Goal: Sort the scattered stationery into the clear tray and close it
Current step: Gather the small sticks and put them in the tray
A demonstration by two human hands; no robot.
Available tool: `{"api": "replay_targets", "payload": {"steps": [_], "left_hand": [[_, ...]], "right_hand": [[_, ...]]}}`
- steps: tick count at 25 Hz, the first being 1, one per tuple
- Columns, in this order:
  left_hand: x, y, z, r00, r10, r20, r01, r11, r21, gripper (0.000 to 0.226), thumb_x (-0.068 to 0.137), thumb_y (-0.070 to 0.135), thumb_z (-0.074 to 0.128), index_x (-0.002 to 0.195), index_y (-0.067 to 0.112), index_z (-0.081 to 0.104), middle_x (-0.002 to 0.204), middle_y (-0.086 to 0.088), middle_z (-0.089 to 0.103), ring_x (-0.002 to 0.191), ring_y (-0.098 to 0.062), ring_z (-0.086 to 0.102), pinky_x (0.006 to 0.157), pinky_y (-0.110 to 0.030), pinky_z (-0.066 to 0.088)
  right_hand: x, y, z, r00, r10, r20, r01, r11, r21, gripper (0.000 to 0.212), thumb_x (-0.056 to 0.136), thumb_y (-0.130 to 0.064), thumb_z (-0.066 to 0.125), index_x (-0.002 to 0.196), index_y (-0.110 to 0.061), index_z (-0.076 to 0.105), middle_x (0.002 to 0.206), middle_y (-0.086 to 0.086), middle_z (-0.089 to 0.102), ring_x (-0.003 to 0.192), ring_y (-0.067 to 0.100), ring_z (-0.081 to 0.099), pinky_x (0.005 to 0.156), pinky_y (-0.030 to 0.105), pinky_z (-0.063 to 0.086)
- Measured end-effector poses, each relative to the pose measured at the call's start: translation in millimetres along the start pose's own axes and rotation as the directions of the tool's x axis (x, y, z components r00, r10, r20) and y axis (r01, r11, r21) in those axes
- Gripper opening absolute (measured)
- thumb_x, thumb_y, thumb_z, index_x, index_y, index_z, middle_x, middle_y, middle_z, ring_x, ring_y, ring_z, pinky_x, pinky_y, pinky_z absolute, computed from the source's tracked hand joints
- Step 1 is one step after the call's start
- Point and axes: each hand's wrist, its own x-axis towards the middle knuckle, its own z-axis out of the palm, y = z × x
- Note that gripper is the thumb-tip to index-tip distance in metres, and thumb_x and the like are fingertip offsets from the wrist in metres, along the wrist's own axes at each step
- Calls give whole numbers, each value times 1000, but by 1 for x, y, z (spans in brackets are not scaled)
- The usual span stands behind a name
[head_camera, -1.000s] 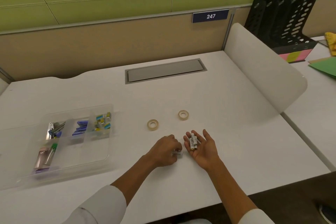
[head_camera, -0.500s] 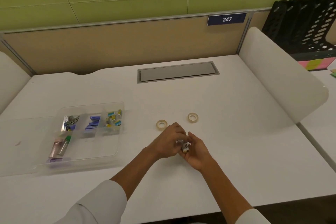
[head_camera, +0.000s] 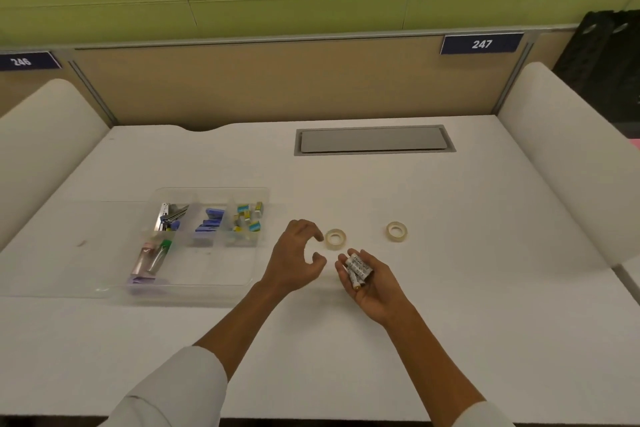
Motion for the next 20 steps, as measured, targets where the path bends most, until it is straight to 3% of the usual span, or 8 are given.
{"api": "replay_targets", "payload": {"steps": [4, 7, 12, 17, 20], "left_hand": [[-11, -27, -40, 998, -52, -38, 55, 995, 85, 47, 63, 34, 71, 105, 20, 56, 109, 7, 54, 104, -10, 49, 87, -28, 46], [-29, -56, -78, 985, -170, -5, 169, 977, 128, 73, 62, 50, 70, 126, 22, 48, 130, 5, 46, 121, -4, 36, 100, -25, 34], [-65, -118, -143, 964, -264, 17, 253, 936, 244, 101, 61, 72, 62, 142, 18, 35, 150, -1, 33, 141, -18, 24, 114, -36, 26], [-100, -169, -184, 946, -317, 62, 275, 892, 358, 121, 58, 91, 51, 150, 19, 22, 160, -1, 17, 149, -19, 10, 121, -40, 13], [-109, -184, -190, 954, -288, 80, 240, 897, 370, 127, 56, 96, 42, 151, 14, 21, 161, -3, 15, 150, -20, 6, 122, -40, 10]], "right_hand": [[13, 15, 23, 999, 37, 17, -35, 994, -101, 18, 94, -18, 62, 107, -6, 64, 104, 15, 70, 81, 25, 70, 68, 30, 62], [27, 38, 55, 998, 43, 46, -31, 971, -237, 17, 91, -14, 66, 105, -6, 64, 104, 14, 68, 78, 20, 65, 60, 25, 59], [46, 88, 117, 991, 12, 137, 51, 894, -444, 21, 96, -5, 60, 116, -6, 59, 107, 15, 67, 77, 16, 62, 61, 21, 57], [73, 158, 175, 985, -45, 169, 153, 692, -705, 27, 93, -5, 64, 120, -9, 59, 96, 14, 67, 73, 15, 66, 67, 25, 58], [94, 192, 199, 969, -138, 207, 248, 461, -852, 23, 94, -7, 62, 117, -9, 58, 93, 13, 66, 75, 16, 67, 66, 24, 58]]}}
